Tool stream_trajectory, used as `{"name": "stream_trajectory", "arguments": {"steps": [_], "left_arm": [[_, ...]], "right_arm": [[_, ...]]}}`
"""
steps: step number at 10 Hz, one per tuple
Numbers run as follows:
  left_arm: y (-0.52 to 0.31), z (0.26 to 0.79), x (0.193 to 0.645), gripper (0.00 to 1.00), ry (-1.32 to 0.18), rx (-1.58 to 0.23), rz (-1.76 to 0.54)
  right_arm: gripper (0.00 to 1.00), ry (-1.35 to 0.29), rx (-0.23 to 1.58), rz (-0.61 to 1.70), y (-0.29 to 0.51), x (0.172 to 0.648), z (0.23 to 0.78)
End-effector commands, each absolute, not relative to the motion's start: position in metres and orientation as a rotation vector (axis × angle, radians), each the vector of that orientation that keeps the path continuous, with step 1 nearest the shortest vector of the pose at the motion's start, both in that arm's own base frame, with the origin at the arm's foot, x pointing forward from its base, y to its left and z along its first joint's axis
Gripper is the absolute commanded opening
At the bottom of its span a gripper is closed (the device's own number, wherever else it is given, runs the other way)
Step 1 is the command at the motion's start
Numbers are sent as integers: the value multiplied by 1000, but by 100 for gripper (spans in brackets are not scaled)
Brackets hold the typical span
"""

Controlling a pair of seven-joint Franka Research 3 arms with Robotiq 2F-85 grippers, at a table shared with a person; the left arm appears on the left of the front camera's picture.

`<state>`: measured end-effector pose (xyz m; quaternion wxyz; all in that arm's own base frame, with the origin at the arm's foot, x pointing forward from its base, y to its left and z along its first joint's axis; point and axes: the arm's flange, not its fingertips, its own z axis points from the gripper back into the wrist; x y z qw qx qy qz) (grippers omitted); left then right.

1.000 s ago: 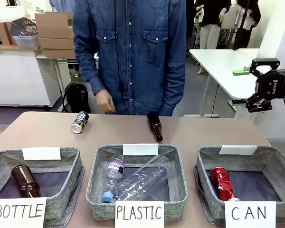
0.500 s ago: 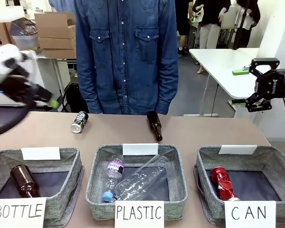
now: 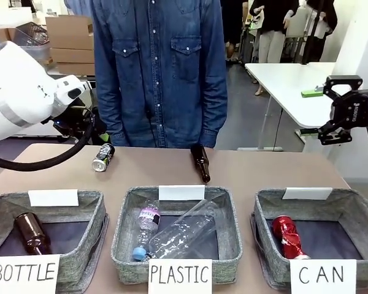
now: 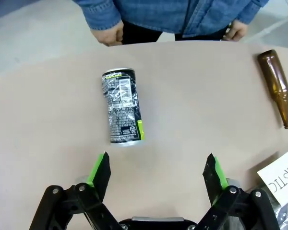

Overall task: Sort the can waste into the basket.
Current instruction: Pick up the can waste from the table and place it in the right Fabric basket.

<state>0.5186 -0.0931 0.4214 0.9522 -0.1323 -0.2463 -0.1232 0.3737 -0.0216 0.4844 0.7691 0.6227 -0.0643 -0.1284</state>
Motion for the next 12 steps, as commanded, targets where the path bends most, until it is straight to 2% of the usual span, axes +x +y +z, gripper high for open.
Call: {"name": "stream_trajectory", "arguments": {"steps": [1,3,5,10,11,12], "left_arm": [[-90,420,524,100,-499,-269,-240],[-92,379,564,100,-367,-198,-264],[-103,353,587,100,-322,-218,-292],[-105,317,601,100,-262,-161,-261],[-102,315,603,97,-283,-137,-243],[-102,311,603,40,-277,-123,-249]], "right_arm": [[100,-150,1349,-253,-25,375,486],[100,-150,1349,-253,-25,375,486],[100,-150,1349,-253,-25,375,486],[100,-150,1349,-253,-25,375,486],[100,-150,1349,-253,-25,375,486],[100,-150,1349,-253,-25,375,486]]}}
